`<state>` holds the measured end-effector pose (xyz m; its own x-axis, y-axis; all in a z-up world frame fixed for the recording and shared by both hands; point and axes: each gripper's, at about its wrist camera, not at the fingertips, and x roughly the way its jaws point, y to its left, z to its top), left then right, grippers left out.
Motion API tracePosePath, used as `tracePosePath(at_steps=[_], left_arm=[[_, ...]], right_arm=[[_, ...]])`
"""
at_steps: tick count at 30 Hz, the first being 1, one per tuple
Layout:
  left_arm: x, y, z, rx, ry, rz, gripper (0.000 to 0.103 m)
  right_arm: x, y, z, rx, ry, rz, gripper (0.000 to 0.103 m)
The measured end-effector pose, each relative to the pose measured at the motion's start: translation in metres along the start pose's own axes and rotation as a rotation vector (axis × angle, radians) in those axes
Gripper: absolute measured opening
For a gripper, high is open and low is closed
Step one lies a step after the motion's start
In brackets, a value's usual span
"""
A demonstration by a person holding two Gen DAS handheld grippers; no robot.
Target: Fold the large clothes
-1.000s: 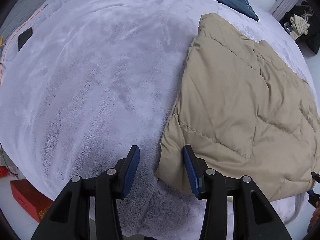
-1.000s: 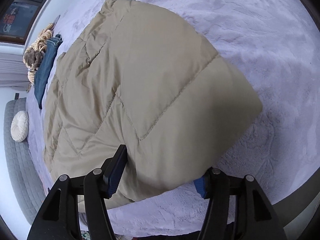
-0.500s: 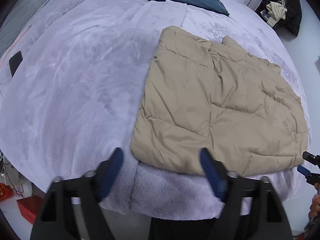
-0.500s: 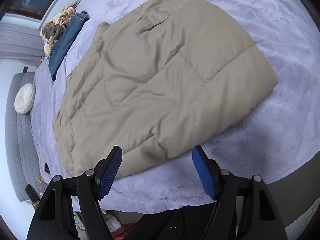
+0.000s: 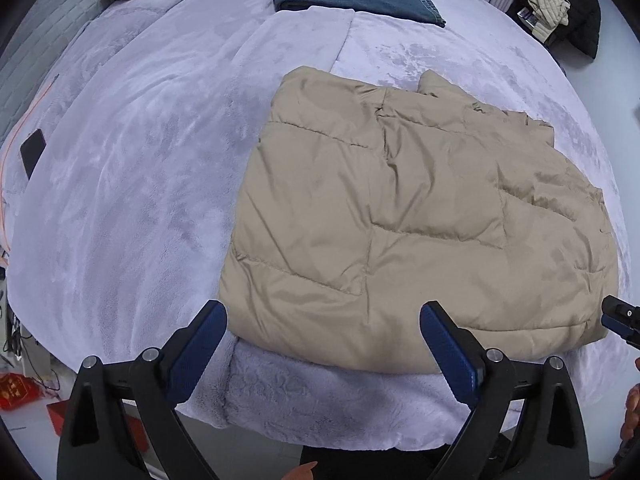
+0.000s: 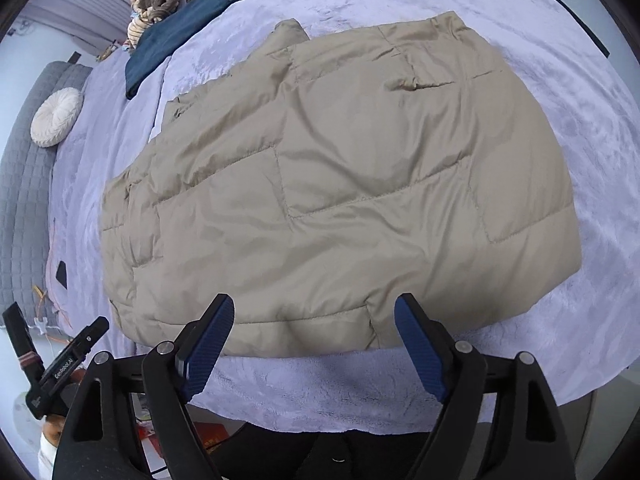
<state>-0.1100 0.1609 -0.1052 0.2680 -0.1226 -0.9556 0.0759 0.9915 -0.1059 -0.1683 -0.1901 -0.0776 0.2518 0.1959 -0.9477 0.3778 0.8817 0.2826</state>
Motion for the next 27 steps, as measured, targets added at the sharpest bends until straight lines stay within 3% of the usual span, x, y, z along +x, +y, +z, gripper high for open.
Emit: tracePosePath(at_steps=[11,13,22,25,27], left_arm=[[-0.001,-0.028,0.009,-0.025,0.004,0.024,0.098],[0.001,-0.026,0.009,-0.029,0.014,0.011,0.098],[0.018,0.02,0.034,0.009,0.029,-0.035,0.098],[0.029,0.042,0.045,0.004,0.058,-0.113,0.098],[0.039,0.057,0.053,-0.004,0.075,-0.165,0.098]], right_arm=[[-0.003,0.001,0.019,-0.102,-0.008,0.03,0.087],[0.0,0.005,0.02,-0.101,-0.011,0.025,0.102],[0.017,0.051,0.018,-0.079,-0.031,0.036,0.103],[0.033,0.069,0.018,-0.068,0.058,0.039,0.103],[0.04,0.077,0.019,-0.049,0.062,0.04,0.103]])
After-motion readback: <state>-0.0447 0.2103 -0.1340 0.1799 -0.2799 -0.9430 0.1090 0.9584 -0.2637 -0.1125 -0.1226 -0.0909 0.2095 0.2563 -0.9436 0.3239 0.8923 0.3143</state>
